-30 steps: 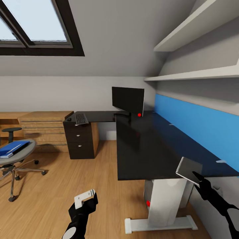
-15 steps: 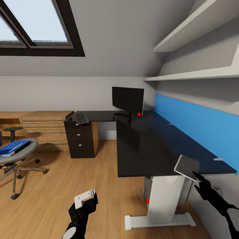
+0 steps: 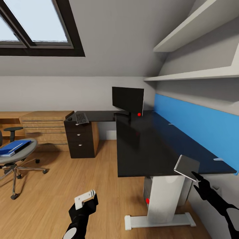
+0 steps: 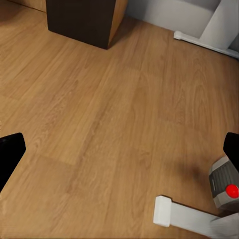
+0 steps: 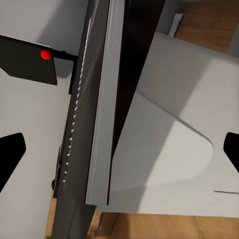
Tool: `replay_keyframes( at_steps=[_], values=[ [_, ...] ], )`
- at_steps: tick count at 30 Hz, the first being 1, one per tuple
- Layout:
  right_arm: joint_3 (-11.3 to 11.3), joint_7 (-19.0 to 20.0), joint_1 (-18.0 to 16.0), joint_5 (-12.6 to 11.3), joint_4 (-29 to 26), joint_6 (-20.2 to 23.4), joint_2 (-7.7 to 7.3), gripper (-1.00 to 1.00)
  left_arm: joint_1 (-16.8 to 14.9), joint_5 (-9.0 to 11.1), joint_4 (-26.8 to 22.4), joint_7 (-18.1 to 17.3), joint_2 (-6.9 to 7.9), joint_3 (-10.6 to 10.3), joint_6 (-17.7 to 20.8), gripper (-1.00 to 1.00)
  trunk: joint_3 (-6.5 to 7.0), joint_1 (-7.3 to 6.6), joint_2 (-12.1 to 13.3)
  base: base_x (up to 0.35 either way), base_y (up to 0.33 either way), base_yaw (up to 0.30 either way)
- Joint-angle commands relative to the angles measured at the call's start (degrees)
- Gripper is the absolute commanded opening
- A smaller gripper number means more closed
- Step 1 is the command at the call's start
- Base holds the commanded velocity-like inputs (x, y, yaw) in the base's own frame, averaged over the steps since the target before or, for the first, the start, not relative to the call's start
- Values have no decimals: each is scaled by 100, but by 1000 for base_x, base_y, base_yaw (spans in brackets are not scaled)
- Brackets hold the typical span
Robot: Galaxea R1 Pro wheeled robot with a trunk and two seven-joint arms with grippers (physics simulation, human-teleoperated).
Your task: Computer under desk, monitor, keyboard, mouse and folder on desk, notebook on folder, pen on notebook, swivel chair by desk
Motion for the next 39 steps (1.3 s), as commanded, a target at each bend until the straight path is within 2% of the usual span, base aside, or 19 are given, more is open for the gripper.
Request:
replay_keyframes(
  at_steps=[1,14,21,27,31,35,37,39],
  values=[
    [-19,6,-6,-19,1,47,3,-100,-6,10,0,39,4,-18,34,100,-6,-1,-3,0,0,0],
    [-6,13,-6,-17,-13,24,-1,-100,-7,17,31,35,6,-40,40,100,-6,-1,-3,0,0,0],
    [-6,24,-6,-21,-44,31,-1,-100,-8,17,31,39,1,-47,33,100,120,-154,278,0,0,0],
    [-6,410,-6,-22,-135,83,5,-100,-5,17,40,40,0,-47,46,100,227,-286,518,0,0,0],
    [3,485,-6,-4,-286,109,20,-100,-7,17,297,28,0,-57,56,100,299,-374,679,0,0,30],
    [184,496,-6,21,-522,116,91,-100,-6,9,405,23,0,-61,55,100,299,-374,679,0,0,217],
    [396,497,-3,76,-705,117,166,-100,-8,2,417,18,0,-67,52,100,299,-374,679,0,0,257],
    [487,498,0,159,-816,117,237,-100,-8,-1,423,16,-1,-71,51,100,299,-374,679,0,0,267]
  ],
)
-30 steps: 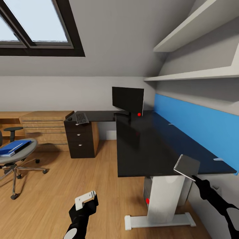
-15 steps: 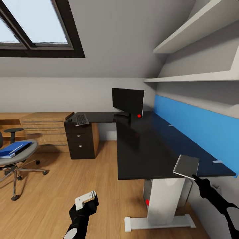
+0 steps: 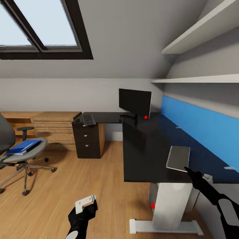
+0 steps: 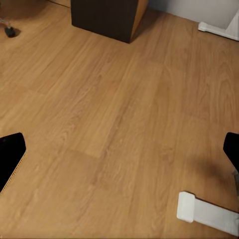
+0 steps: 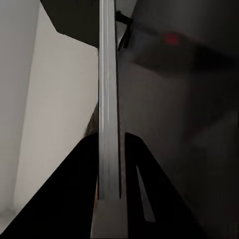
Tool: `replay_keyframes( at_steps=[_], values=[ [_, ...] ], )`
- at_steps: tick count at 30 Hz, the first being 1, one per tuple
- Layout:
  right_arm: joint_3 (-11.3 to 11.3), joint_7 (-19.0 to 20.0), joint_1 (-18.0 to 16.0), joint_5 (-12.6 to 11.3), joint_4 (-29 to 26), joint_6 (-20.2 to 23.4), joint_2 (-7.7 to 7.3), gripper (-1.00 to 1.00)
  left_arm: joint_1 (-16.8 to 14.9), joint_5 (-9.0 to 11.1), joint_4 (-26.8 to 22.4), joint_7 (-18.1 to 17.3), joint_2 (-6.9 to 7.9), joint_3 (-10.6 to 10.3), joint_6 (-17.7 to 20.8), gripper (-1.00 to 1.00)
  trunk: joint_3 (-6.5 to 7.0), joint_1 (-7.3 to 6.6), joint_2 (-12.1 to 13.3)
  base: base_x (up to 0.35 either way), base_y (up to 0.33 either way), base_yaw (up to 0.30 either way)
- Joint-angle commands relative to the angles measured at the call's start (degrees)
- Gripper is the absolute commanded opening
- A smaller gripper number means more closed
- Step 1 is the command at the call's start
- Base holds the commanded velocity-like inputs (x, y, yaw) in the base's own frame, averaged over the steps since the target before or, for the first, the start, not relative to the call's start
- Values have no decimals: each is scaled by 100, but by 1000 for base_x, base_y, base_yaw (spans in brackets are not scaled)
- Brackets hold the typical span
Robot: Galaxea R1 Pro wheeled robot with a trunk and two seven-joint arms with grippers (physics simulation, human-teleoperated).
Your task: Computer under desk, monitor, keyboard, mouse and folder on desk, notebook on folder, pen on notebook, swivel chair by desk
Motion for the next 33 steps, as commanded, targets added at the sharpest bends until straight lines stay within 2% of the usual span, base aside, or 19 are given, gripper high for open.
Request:
replay_keyframes(
  at_steps=[1,5,7,8,11,13,14,15,17,19,24,29,33],
  values=[
    [3,14,-4,9,-31,43,28,-100,-7,9,-5,38,5,-15,34,100,-6,-1,-3,0,0,270],
    [60,25,-2,290,-132,43,161,-100,-8,-1,-5,34,4,-14,20,100,-6,-1,-3,0,0,274],
    [74,17,-2,522,-290,43,288,-100,-9,-10,-4,30,3,-17,12,100,-6,-1,-3,0,49,279],
    [81,-12,-2,739,-577,53,419,-100,-8,-13,-6,29,5,-13,6,100,-6,-1,-3,0,210,285],
    [106,-72,-2,925,-828,57,585,-100,-10,-17,-19,31,6,-9,-4,100,-6,-1,-3,0,248,287],
    [199,-190,-2,1051,-930,42,783,-100,-7,-21,-32,34,6,-9,-7,100,-6,-1,-3,0,278,289],
    [301,-319,-5,1127,-970,28,941,-100,-7,-22,-38,35,6,-9,-9,100,-6,-1,-3,0,287,290],
    [603,-757,-14,1217,-1073,-19,1338,-100,-5,-24,-50,36,6,-18,-10,100,-6,-1,-3,0,307,291],
    [697,-891,-16,1222,-1143,-36,1482,-100,-4,-24,-54,36,6,-20,-10,100,-6,-1,-3,0,313,291],
    [813,-1058,-18,1207,-1225,-77,1753,-100,-5,-25,-154,38,20,-13,-9,100,-6,-1,-3,0,321,259],
    [842,-931,-19,1179,-1016,-101,1789,-100,-7,-25,-235,36,35,-9,-1,100,-6,-1,-3,0,325,94],
    [840,-523,-19,1186,-934,-106,1634,-100,-6,-23,-248,29,34,-9,13,100,84,-110,197,0,327,15],
    [833,-407,-13,1180,-920,-106,1563,-100,-5,-17,-244,28,33,-9,22,100,155,-198,358,0,327,3]
  ],
)
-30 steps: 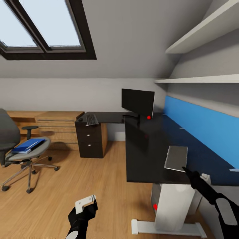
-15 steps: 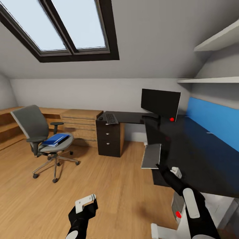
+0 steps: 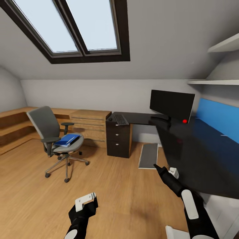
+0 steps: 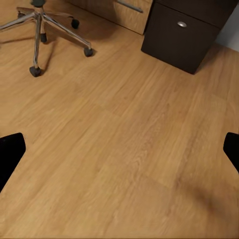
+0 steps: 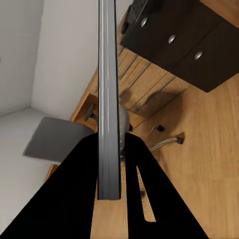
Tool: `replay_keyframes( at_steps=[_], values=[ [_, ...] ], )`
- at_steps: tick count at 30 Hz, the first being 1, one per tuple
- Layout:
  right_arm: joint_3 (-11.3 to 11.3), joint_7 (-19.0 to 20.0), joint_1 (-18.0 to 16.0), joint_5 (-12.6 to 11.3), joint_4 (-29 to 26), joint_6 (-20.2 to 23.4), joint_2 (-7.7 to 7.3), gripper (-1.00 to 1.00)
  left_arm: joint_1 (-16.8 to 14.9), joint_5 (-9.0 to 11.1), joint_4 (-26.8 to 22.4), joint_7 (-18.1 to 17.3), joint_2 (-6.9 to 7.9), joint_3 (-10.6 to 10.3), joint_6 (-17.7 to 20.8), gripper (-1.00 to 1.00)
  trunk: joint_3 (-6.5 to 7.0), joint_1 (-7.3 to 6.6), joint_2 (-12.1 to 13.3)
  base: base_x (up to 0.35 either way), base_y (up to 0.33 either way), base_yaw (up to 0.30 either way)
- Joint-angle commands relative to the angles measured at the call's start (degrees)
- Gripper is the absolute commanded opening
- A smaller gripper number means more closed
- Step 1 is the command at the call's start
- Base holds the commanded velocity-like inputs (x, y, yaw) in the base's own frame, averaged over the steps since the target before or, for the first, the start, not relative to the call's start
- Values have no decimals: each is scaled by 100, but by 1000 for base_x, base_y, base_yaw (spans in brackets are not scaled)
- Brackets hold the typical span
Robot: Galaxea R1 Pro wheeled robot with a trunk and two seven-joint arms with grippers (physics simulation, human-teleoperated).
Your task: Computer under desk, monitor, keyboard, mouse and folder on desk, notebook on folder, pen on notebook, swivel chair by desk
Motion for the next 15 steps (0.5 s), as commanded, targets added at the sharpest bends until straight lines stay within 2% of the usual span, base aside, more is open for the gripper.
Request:
replay_keyframes(
  at_steps=[1,15],
  values=[
    [-25,22,-6,-34,-4,52,3,-100,-7,12,-7,37,6,-13,32,100,12,-23,38,0,327,1],
    [-192,36,-4,-34,-1,69,-43,-100,-12,27,7,37,-9,-25,43,100,264,-331,599,2,326,0]
  ],
)
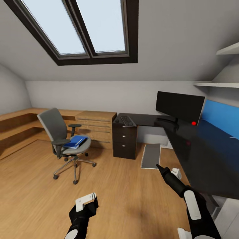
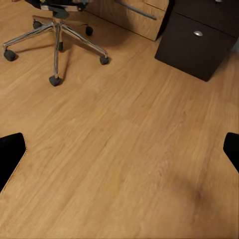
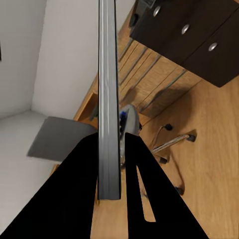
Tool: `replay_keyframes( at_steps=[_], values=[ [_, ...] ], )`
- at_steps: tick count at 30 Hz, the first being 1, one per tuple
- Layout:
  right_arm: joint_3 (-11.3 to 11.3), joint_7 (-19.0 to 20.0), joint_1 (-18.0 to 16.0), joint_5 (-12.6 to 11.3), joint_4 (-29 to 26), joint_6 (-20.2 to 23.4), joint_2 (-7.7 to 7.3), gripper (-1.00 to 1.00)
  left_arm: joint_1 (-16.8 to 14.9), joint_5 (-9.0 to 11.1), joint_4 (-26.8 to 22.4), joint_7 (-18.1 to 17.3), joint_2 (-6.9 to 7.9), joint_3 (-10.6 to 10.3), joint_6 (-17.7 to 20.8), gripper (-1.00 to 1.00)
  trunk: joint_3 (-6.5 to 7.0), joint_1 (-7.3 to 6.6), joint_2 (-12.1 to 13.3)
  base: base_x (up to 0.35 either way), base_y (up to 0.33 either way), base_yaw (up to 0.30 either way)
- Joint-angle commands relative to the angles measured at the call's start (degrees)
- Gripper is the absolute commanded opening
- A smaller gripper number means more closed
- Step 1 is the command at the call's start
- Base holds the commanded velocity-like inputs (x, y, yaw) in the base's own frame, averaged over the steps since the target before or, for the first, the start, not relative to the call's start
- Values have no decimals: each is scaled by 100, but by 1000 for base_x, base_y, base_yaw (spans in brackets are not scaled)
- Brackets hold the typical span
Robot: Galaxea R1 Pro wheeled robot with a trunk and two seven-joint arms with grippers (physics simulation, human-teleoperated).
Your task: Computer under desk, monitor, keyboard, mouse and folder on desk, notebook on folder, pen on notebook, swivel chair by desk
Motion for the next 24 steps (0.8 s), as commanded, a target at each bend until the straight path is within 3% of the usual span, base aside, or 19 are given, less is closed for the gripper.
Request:
replay_keyframes(
  at_steps=[1,6,17,24],
  values=[
    [-36,14,-7,-35,-4,41,1,-100,-3,15,25,37,-4,-26,50,100,-6,-1,-2,182,220,0],
    [-38,17,-7,-35,-4,35,1,-100,-3,8,33,51,-6,-107,57,100,-6,-1,-2,266,163,0],
    [-52,1,-7,-33,4,35,5,-100,-4,14,41,55,-6,-132,57,100,-6,-1,-2,327,8,0],
    [-256,15,-7,-34,84,33,7,-100,-7,9,42,55,-6,-148,53,100,-6,-1,-2,328,0,-160]
  ],
)
